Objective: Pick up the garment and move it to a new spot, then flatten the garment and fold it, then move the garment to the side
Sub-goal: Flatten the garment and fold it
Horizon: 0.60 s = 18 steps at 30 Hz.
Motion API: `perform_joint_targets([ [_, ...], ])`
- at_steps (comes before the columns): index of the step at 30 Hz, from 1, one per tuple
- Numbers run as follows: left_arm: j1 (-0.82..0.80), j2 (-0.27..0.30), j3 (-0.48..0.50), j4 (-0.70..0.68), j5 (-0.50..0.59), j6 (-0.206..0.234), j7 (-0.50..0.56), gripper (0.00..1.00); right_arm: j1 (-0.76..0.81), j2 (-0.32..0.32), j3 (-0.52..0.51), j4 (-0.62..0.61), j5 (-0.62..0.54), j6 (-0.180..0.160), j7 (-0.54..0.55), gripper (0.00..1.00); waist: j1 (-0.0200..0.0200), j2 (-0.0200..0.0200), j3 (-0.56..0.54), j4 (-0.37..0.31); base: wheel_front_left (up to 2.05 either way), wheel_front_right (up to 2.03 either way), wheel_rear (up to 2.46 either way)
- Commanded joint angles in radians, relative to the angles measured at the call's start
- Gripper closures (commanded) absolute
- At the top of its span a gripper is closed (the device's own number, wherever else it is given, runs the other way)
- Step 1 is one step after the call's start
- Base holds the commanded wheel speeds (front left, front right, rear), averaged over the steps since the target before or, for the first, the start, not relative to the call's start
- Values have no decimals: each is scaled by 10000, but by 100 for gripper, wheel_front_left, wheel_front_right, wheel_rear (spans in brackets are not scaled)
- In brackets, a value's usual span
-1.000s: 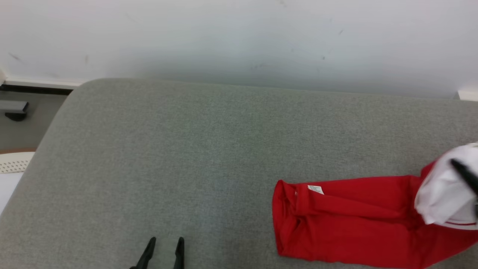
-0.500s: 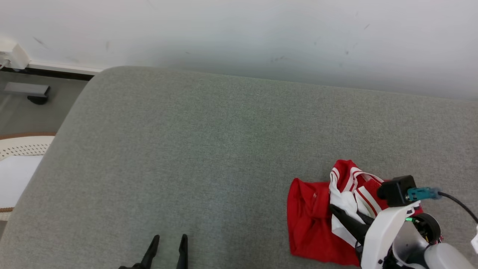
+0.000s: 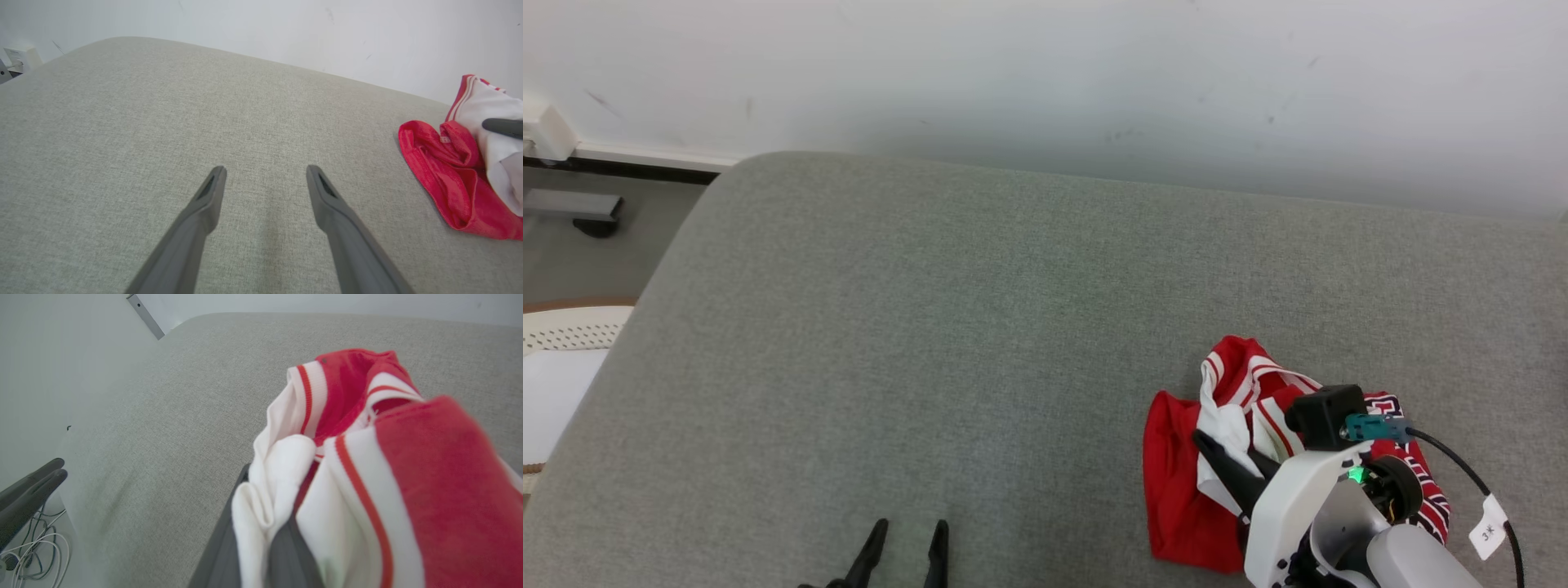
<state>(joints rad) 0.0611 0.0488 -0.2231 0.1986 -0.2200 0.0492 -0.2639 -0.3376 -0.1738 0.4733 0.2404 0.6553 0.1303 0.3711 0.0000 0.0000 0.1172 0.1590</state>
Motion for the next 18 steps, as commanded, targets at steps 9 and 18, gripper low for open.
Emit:
perform_joint_targets([
  [9,250,37,165,141,-88,20,-2,0,214,629,162,-253,-337,1,-1473,0,0,0,-301,-108,0,0,0],
  [18,577,36,565,14,295,-65,-2,0,1809,-74,-1163,-2514,-836,1,-3044,0,0,0,-942,-801,0,0,0],
])
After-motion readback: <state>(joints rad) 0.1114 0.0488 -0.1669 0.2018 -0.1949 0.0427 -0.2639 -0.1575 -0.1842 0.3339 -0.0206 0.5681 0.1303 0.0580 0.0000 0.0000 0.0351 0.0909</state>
